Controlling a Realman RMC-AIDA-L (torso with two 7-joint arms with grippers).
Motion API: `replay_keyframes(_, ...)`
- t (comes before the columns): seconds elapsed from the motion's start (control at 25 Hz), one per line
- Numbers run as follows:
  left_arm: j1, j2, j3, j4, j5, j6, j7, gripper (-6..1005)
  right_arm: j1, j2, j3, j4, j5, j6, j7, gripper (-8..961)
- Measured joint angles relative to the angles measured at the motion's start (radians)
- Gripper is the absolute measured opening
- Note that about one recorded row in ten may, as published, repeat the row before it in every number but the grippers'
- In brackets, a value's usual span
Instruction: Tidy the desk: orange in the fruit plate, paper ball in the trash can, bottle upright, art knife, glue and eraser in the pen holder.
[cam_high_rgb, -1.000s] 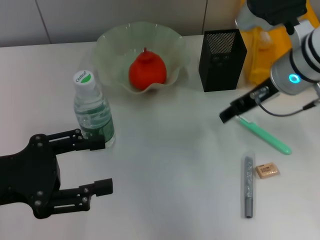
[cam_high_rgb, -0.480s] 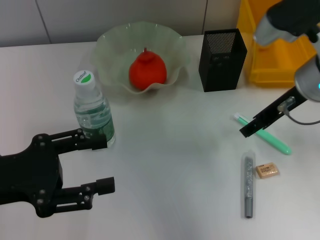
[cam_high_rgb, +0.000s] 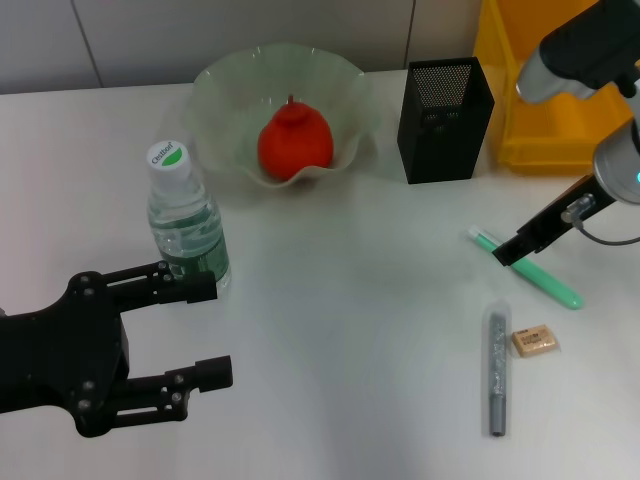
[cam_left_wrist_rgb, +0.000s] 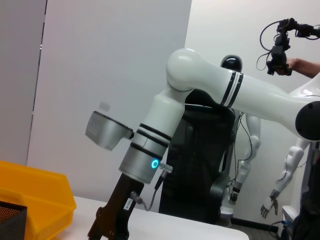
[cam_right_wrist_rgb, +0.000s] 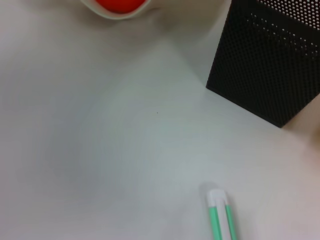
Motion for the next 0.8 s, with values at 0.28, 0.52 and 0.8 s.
replay_keyframes(0.28,-0.001,0.000,0.000,-0.001,0.000,0.000,-0.003,741,0.040,0.003,0.000,0.090,0.001,0.078,-0.014,669)
replay_keyframes(0.52,-0.001,0.000,-0.002,-0.001,0.000,0.000,-0.003,741,0.070,0.003,0.000,0.145,0.004,0.109,-0.023,667)
replay_keyframes(0.8,-0.003,0.002,-0.009,-0.013,0.000,0.000,0.000,741,0.099,0.003,0.001,0.203,0.003,0.137,-0.025,664)
